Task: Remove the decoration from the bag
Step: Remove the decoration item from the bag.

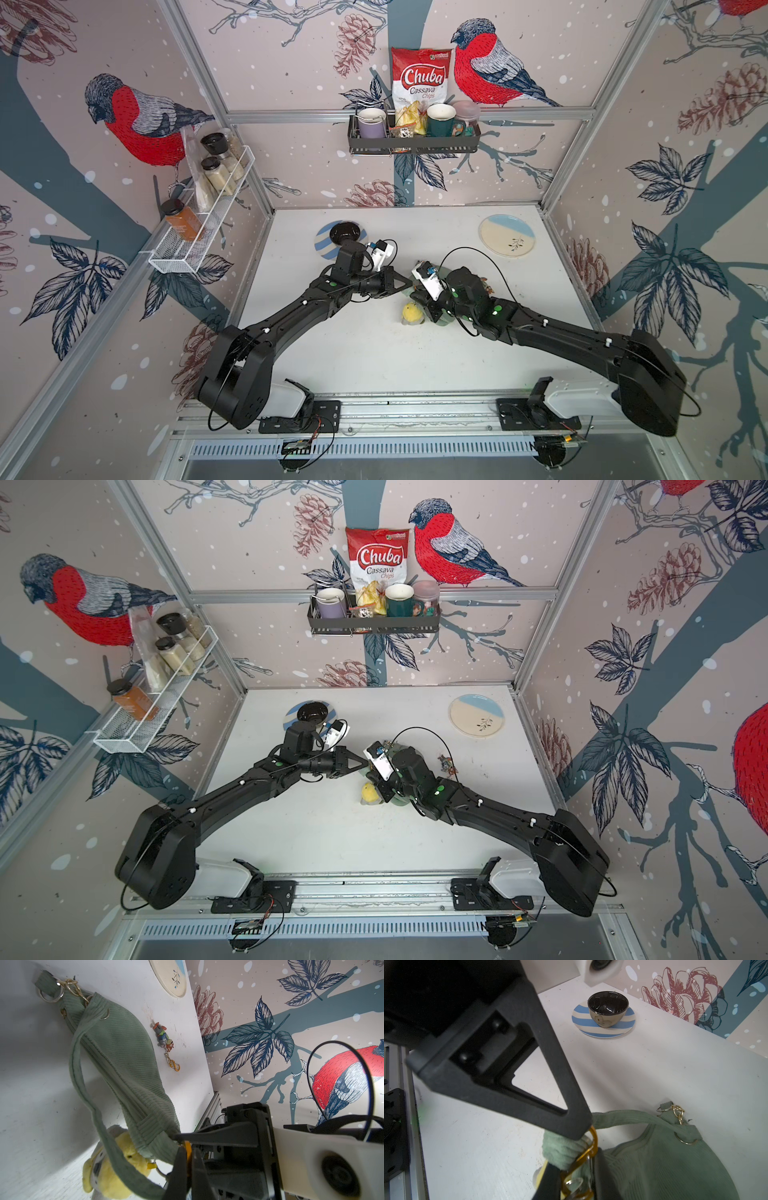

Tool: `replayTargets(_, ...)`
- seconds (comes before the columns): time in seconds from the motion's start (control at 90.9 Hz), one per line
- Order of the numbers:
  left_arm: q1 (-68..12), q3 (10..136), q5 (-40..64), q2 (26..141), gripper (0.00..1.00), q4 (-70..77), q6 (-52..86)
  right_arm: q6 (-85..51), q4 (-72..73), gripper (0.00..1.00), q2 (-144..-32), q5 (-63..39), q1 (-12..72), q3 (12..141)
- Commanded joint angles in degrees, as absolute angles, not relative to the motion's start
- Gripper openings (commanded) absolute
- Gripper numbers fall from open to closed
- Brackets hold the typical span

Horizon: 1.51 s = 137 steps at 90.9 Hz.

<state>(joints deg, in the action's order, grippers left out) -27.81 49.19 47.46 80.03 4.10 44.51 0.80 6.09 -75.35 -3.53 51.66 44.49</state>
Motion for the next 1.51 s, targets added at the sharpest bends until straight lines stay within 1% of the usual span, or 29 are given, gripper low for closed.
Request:
replayTargets(0.0, -28.21, 49.61, 48.54, 79.73, 0.0, 5.36, 44.23, -2.33, 6.3, 0.16, -75.9, 0.04, 51.72, 45.89)
replayTargets(0.033, -28.21, 49.5, 48.33, 79.6, 0.0, 5.41, 44.2, -2.74, 5.98, 0.24, -75.74, 0.87, 51.82, 45.95)
replayTargets(0.077, -28.21, 49.27, 48.04, 79.54, 0.0, 5.25, 43.97, -2.9, 5.94, 0.28, -75.18, 1.09, 51.98, 45.71)
replayTargets(0.132, -28.21, 49.23, 47.74, 79.62, 0.0, 4.75, 43.7, -2.67, 6.52, 0.32, -74.26, 1.56, 52.17, 44.81)
replayTargets(0.231, -28.21, 49.16, 47.43, 79.67, 0.0, 4.05, 43.21, -1.82, 6.96, 0.36, -72.24, 3.87, 52.21, 42.82)
replayTargets(0.352, -28.21, 49.53, 46.9, 79.58, 0.0, 3.69, 43.37, -1.79, 6.66, 0.36, -70.44, 5.84, 52.21, 42.12)
replayTargets(0.473, -28.34, 49.87, 46.77, 79.54, 0.0, 4.51, 44.2, -2.16, 6.85, 0.33, -71.28, 6.06, 52.54, 42.78)
replayTargets(0.671, -28.65, 49.92, 46.44, 79.37, 0.0, 4.51, 44.56, -3.25, 8.14, 0.34, -73.66, 5.29, 53.49, 43.34)
replayTargets(0.803, -28.65, 49.83, 46.07, 79.34, 0.0, 4.24, 44.52, -3.96, 8.88, 0.36, -73.53, 4.37, 53.81, 42.65)
replayTargets(0.935, -28.65, 49.74, 45.73, 79.38, 0.0, 4.22, 44.52, -4.82, 9.32, 0.37, -72.33, 1.01, 53.8, 41.68)
replayTargets(1.045, -28.61, 49.66, 45.63, 79.53, 0.0, 4.47, 44.54, -6.05, 10.69, 0.42, -70.87, -1.5, 53.16, 39.77)
replayTargets(1.122, -28.65, 49.68, 45.66, 79.63, 0.0, 4.68, 44.75, -6.63, 11.15, 0.43, -70.21, -2.34, 52.49, 38.92)
replayTargets(1.221, -28.65, 49.62, 45.77, 79.48, 0.0, 4.96, 45.04, -6.92, 11.36, 0.42, -70.88, -2.77, 51.86, 38.91)
replayTargets(1.386, -28.83, 49.68, 45.81, 79.03, 0.0, 4.82, 45.28, -7.5, 12.48, 0.35, -73.79, -2.96, 51.6, 40.29)
replayTargets(1.496, -28.99, 49.71, 45.58, 78.84, 0.0, 4.84, 45.43, -8.28, 13.1, 0.35, -75.16, -2.83, 51.76, 41.03)
